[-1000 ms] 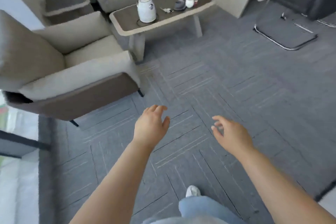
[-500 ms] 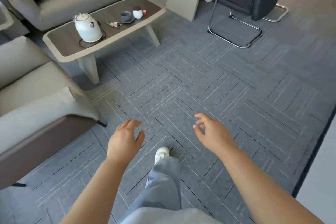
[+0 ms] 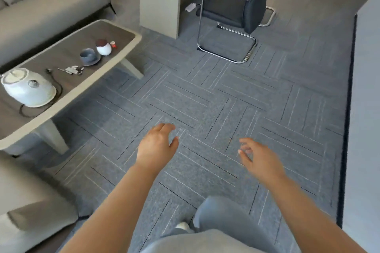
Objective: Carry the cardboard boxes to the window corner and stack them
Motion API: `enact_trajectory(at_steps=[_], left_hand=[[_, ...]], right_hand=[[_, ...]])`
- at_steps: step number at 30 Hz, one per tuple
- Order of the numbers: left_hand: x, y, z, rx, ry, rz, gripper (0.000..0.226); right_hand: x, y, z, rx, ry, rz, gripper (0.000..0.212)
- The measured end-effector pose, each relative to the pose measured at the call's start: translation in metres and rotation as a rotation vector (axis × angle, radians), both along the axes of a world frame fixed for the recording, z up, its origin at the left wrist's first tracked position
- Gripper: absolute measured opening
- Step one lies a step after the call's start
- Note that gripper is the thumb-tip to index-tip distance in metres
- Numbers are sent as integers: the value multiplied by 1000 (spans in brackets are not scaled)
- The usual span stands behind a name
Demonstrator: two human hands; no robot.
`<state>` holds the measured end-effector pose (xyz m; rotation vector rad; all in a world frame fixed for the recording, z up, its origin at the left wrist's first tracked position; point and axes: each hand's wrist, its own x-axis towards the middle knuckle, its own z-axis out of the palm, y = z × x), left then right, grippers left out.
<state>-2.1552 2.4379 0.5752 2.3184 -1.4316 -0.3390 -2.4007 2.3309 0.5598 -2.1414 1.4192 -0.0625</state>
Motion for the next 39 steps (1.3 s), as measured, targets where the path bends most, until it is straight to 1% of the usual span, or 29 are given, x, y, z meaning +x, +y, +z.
enact_trajectory(at_steps=[4, 7, 10, 13, 15, 21, 23, 26, 30, 33, 39], left_hand=[[14, -102, 2, -18, 28, -100, 35], [28, -169, -1, -27, 26, -111, 34], [51, -221, -7, 4, 34, -58, 34], [80, -264, -12, 27, 53, 48, 33], [100, -287, -13, 37, 64, 120, 33], [175, -346, -18, 81, 71, 278, 32], [210, -376, -24, 83, 75, 294, 32], [268, -430, -30, 68, 79, 250, 33], [346, -511, -23, 65, 56, 122, 35], [396, -580, -14, 52, 26, 46, 36], [464, -701, 0, -26, 22, -9, 33]], right_hand=[[0, -70, -7, 18, -26, -128, 33], [19, -138, -15, 11, -28, -135, 33], [54, -211, -13, 3, -25, -67, 35], [102, -281, -8, -11, 3, 84, 37], [141, -325, -2, -18, -17, 154, 36], [263, -424, 18, -47, -71, 293, 35], [302, -456, 17, -59, -76, 314, 36], [356, -502, 11, -58, -68, 312, 36], [412, -560, 8, -32, -23, 247, 37], [439, -605, 8, -14, -21, 167, 34], [479, -695, 2, 27, -7, 18, 33]])
